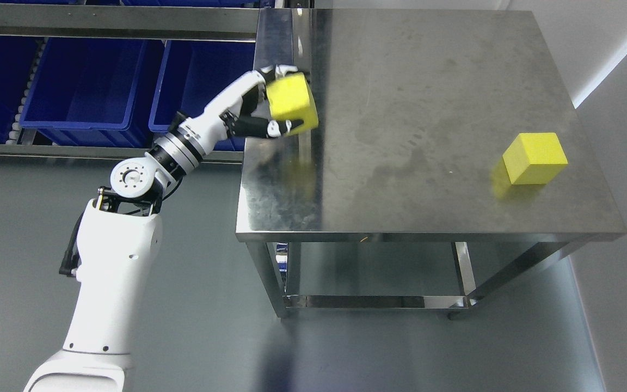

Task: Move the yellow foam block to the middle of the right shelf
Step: 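Lift the cube up off the table with the left hand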

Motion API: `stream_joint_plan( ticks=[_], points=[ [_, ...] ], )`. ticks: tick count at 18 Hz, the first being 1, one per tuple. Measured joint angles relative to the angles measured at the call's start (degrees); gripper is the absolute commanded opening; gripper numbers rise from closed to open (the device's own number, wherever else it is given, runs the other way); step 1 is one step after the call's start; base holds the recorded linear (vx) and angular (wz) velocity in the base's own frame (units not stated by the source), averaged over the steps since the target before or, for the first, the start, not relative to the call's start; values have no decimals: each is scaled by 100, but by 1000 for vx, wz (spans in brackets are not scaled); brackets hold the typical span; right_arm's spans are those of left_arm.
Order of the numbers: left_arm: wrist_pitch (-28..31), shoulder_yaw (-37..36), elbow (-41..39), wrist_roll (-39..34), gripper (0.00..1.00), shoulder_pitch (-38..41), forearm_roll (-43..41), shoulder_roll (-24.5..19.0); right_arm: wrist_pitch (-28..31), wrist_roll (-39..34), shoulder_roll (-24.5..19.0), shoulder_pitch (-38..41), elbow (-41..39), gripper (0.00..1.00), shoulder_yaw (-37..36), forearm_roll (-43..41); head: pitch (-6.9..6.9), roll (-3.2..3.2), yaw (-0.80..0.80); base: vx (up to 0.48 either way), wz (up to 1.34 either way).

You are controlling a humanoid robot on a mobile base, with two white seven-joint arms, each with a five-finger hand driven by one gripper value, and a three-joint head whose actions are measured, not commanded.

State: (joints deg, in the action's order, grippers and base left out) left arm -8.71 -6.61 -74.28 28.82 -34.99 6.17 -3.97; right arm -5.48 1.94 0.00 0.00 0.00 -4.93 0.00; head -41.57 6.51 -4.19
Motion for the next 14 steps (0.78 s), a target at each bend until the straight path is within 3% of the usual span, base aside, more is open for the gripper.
stream_joint_plan(
  ticks=[3,5,9,14],
  points=[
    [-731,143,5,-1487,44,-92,363,104,0,0,0,0,0,100,0,0,0,0,0,4,-5],
    [-1004,242,0,-2020,44,-114,507,159,0,0,0,0,0,100,0,0,0,0,0,0,0],
    [-1077,407,-66,-2331,44,-121,654,237,0,0,0,0,0,100,0,0,0,0,0,-2,6],
    [-627,640,-243,-2403,44,64,737,305,0,0,0,0,0,100,0,0,0,0,0,0,-2]
  ],
)
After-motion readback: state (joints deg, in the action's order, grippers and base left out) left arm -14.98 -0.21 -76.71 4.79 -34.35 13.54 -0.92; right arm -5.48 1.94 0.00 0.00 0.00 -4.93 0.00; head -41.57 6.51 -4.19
